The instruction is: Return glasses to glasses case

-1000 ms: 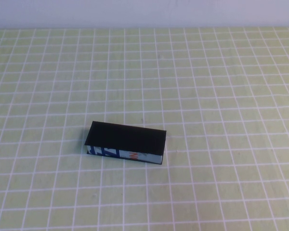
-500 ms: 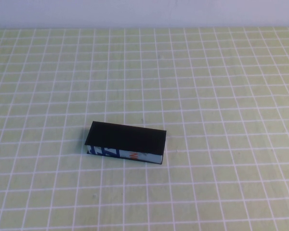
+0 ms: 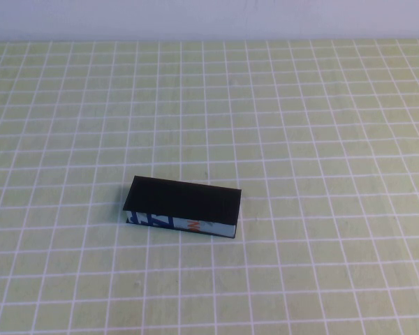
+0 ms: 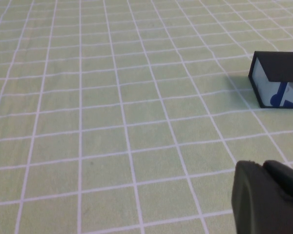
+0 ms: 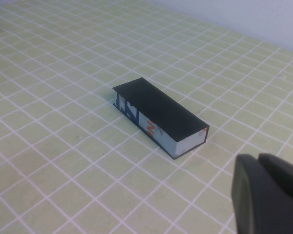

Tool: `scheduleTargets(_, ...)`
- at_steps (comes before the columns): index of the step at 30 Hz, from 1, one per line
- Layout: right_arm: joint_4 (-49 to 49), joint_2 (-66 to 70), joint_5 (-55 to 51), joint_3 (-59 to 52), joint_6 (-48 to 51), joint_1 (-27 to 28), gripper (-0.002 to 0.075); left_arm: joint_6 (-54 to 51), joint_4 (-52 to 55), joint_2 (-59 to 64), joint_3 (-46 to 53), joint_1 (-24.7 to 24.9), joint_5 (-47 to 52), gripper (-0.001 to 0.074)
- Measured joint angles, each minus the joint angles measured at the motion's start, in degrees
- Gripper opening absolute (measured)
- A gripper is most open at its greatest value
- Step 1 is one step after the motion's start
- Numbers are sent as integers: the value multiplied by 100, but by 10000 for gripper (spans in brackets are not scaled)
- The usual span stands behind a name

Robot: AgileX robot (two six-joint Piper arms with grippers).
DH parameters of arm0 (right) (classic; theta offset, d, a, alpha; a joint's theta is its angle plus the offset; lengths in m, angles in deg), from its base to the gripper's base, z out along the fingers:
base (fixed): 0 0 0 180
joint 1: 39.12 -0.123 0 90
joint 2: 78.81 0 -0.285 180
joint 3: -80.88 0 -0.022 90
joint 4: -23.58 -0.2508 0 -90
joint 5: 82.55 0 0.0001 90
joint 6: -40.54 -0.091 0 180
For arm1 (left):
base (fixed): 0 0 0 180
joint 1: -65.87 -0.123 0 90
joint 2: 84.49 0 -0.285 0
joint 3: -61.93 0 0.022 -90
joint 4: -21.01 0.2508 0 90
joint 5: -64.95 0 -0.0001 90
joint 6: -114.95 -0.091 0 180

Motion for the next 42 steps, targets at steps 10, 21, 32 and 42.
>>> scheduleTargets(10,0,0,0,0,0,0,-18,12,0,0,0,0,-12,-3)
scheduleTargets(21,0,-10,-14,0,0,0,-18,31,0,0,0,0,-15,-3)
scheduleTargets(32,-183,-555,-297,0,0,1162,-18,46,0,0,0,0,-24,-3)
scheduleTargets(42,-45,-1230,-273,-31,0,2480,-18,51,0,0,0,0,-24,-3)
